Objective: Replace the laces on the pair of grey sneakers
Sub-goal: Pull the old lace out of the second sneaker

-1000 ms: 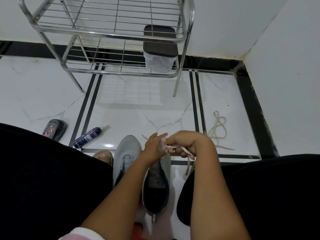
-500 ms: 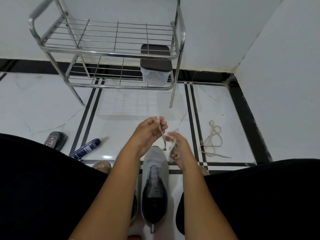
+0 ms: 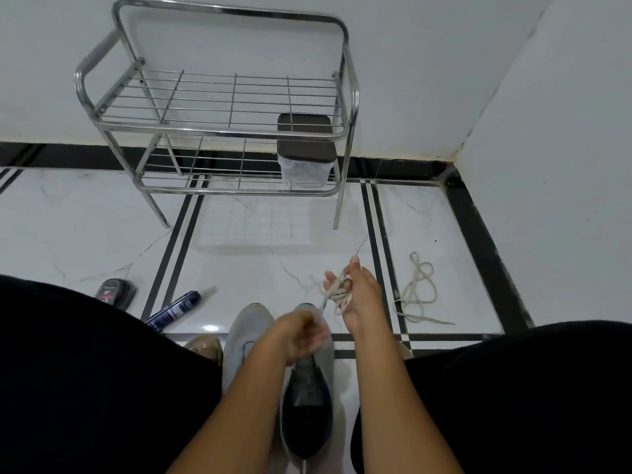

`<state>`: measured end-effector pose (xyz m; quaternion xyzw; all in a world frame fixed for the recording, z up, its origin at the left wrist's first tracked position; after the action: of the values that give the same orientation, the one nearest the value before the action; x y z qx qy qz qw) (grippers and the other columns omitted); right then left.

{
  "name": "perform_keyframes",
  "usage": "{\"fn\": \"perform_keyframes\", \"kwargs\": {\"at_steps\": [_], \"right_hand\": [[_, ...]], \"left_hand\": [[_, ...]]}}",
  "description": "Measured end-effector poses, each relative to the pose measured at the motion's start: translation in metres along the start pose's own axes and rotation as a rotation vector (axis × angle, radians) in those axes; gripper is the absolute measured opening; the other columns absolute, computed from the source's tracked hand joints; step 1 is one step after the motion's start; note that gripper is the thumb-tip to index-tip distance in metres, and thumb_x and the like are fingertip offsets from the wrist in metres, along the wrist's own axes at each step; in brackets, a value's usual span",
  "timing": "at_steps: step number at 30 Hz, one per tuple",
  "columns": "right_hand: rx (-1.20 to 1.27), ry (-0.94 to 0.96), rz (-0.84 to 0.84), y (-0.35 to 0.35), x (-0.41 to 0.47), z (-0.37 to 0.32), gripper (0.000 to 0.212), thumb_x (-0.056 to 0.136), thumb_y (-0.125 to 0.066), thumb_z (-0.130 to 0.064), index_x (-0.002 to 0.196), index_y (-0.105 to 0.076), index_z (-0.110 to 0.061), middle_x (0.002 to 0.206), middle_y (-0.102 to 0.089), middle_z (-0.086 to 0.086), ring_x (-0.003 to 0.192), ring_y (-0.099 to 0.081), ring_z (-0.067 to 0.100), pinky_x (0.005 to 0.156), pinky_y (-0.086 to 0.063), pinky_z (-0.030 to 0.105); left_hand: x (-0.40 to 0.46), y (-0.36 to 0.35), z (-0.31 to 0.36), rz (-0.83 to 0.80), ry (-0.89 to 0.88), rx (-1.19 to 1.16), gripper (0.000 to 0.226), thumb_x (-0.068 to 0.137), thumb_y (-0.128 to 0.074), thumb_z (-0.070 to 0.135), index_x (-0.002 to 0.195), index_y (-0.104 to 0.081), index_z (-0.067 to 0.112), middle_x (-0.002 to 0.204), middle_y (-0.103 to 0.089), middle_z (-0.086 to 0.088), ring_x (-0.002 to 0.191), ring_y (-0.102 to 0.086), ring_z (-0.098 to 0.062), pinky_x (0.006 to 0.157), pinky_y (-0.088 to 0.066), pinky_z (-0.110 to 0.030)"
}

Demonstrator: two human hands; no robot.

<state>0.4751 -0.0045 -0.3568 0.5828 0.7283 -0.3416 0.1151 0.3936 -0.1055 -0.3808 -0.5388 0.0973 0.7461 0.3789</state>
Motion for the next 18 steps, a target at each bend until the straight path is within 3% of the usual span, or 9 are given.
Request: {"fn": "perform_keyframes", "kwargs": {"at_steps": [2,4,7,9,11,13,15,18], "right_hand": [[-0.035,-0.074,0.145,0.008,0.004,0.007,0.030,0.098,-0.054,-0.033,0.079,-0.050,-0.010,0.061,-0.040,0.002,0.039,-0.044,0.010,0.043,-0.042,0.023],[-0.293,-0.160,0.292,0.024,0.013,0.014,0.023,0.097,-0.050,-0.029,0.087,-0.051,-0.008,0.064,-0.040,0.004,0.042,-0.033,0.012,0.039,-0.032,0.021],[-0.816,-0.277,0.323,0.035,0.025,0.015,0.017,0.092,-0.047,-0.017,0.099,-0.055,-0.004,0.069,-0.050,0.008,0.051,-0.045,0.019,0.048,-0.040,0.024],[-1.123,-0.315,0.275,0.036,0.034,0.004,0.013,0.091,-0.047,-0.010,0.099,-0.054,-0.002,0.074,-0.054,0.008,0.061,-0.054,0.023,0.053,-0.042,0.026],[-1.326,-0.303,0.270,0.040,0.047,-0.015,0.017,0.093,-0.046,-0.009,0.106,-0.055,-0.002,0.089,-0.058,0.008,0.083,-0.061,0.026,0.059,-0.044,0.029],[-1.350,-0.224,0.370,0.052,0.061,-0.038,0.026,0.093,-0.048,-0.009,0.116,-0.056,0.000,0.105,-0.060,0.012,0.096,-0.061,0.028,0.064,-0.045,0.030],[-1.250,-0.073,0.456,0.063,0.076,-0.058,0.032,0.090,-0.049,-0.012,0.120,-0.056,-0.004,0.117,-0.059,0.014,0.105,-0.058,0.031,0.080,-0.046,0.034],[-1.207,-0.046,0.567,0.070,0.097,-0.070,0.036,0.081,-0.056,-0.014,0.116,-0.055,-0.015,0.119,-0.059,0.009,0.108,-0.058,0.030,0.104,-0.033,0.044]], "left_hand": [[0.002,-0.013,-0.018,-0.042,0.043,0.268,0.025,0.095,-0.053,0.021,0.075,-0.062,0.008,0.066,-0.068,-0.005,0.066,-0.065,-0.017,0.060,-0.053,-0.026],[0.009,-0.014,-0.027,-0.025,0.045,0.468,0.021,0.095,-0.050,0.018,0.083,-0.064,0.010,0.076,-0.068,-0.010,0.069,-0.065,-0.022,0.063,-0.051,-0.026],[0.028,0.004,-0.026,0.246,-0.131,0.790,0.029,0.094,-0.045,0.014,0.115,-0.062,0.004,0.112,-0.065,-0.021,0.103,-0.063,-0.033,0.090,-0.052,-0.037],[0.033,0.017,-0.025,0.453,-0.307,0.958,0.028,0.094,-0.042,0.016,0.114,-0.060,0.008,0.114,-0.064,-0.013,0.105,-0.060,-0.030,0.089,-0.049,-0.034],[0.035,0.025,-0.027,0.527,-0.406,0.997,0.025,0.093,-0.041,0.016,0.107,-0.061,0.012,0.108,-0.065,-0.008,0.098,-0.059,-0.025,0.082,-0.048,-0.031],[0.040,0.028,-0.033,0.591,-0.455,1.062,0.024,0.092,-0.041,0.016,0.103,-0.063,0.016,0.105,-0.065,-0.004,0.094,-0.060,-0.023,0.078,-0.049,-0.032],[0.046,0.029,-0.036,0.627,-0.490,1.147,0.024,0.092,-0.042,0.018,0.102,-0.064,0.018,0.105,-0.064,-0.003,0.095,-0.060,-0.022,0.075,-0.046,-0.030],[0.055,0.034,-0.043,0.610,-0.522,1.189,0.022,0.092,-0.044,0.022,0.102,-0.063,0.019,0.106,-0.062,-0.002,0.094,-0.059,-0.020,0.077,-0.046,-0.030]]}}
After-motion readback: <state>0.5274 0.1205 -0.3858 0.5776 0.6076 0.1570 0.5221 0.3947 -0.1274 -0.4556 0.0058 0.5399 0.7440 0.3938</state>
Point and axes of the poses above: each hand's wrist, its own x-axis towards the middle knuckle, its own y-axis out of the back of the hand, z = x × y, the point moved 1 cm from there along x, towards the middle knuckle
